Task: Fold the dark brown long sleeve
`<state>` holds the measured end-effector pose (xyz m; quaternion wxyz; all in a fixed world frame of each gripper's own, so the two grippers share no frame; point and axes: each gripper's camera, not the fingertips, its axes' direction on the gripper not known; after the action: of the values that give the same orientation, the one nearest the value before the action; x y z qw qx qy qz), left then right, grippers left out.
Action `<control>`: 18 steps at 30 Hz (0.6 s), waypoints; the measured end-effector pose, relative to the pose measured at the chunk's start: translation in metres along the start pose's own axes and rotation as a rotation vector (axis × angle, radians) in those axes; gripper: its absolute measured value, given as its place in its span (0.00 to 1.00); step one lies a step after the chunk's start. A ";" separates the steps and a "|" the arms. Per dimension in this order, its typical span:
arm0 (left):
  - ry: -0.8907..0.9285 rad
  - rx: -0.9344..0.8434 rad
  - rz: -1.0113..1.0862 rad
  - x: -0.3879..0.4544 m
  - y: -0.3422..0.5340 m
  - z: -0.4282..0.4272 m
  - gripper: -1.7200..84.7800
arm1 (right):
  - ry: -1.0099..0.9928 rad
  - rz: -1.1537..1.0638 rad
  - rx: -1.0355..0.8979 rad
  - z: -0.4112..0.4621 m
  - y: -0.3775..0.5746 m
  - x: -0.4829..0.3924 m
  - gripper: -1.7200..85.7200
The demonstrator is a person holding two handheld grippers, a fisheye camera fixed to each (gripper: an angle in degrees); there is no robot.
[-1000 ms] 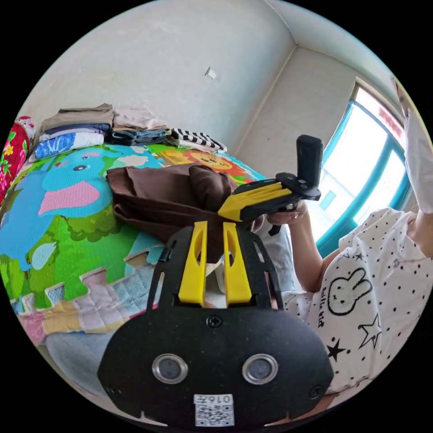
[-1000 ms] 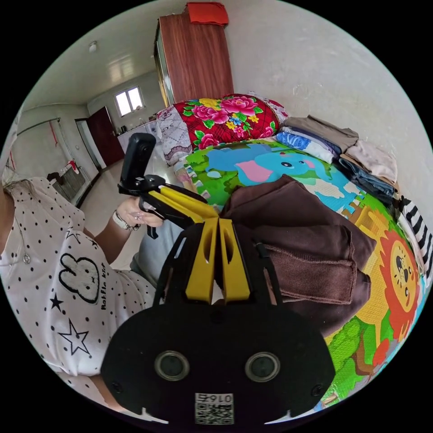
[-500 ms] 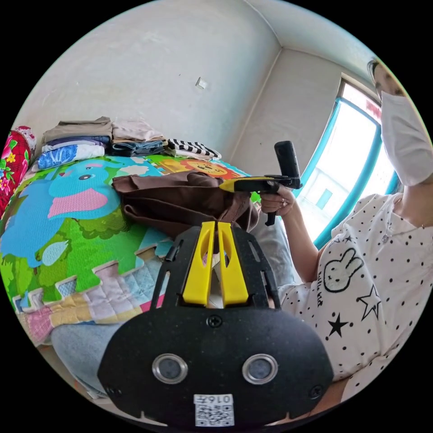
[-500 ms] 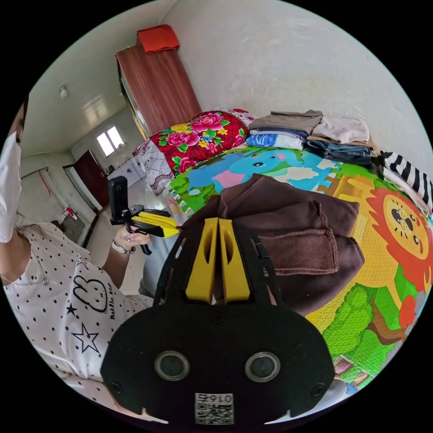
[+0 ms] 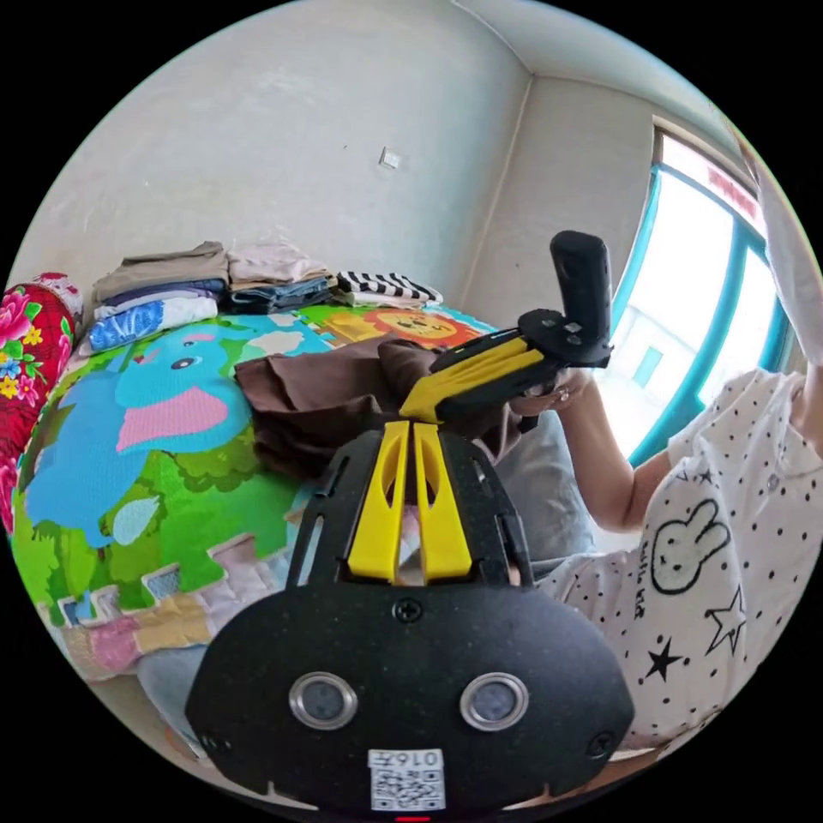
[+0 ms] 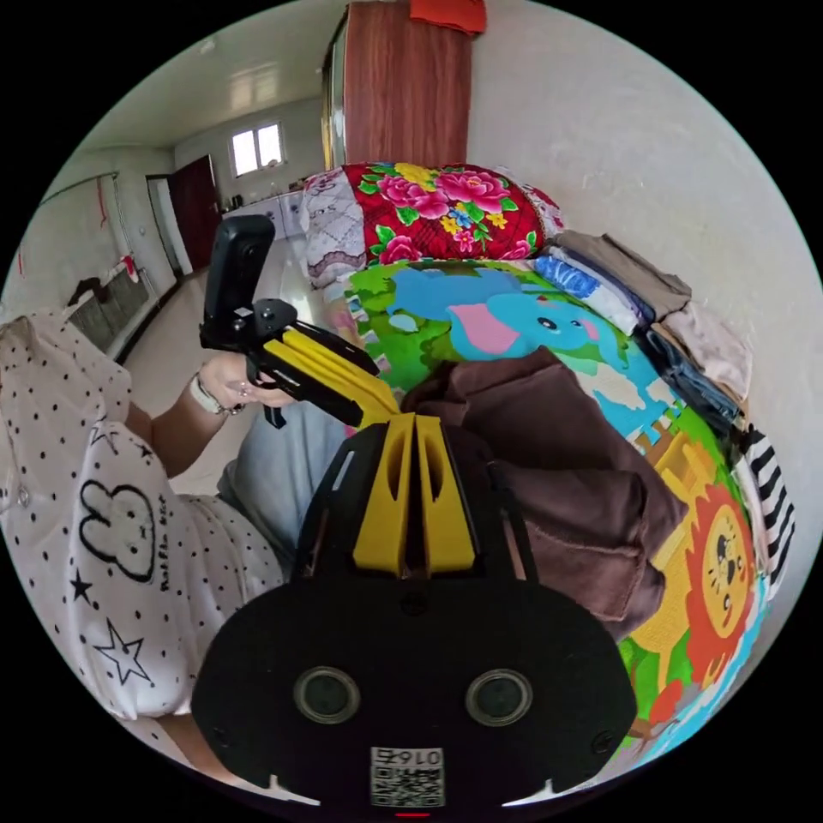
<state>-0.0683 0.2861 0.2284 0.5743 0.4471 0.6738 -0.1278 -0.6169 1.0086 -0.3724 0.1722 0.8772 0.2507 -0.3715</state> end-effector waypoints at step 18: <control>-0.474 0.181 0.269 -0.011 -0.248 -0.075 0.01 | 0.584 0.298 0.361 -0.265 -0.069 0.126 0.04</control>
<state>-0.3040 0.1915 0.1768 0.6853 0.5397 0.4410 -0.2112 -0.4312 1.2334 -0.2975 -0.0116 0.9893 0.0896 -0.1149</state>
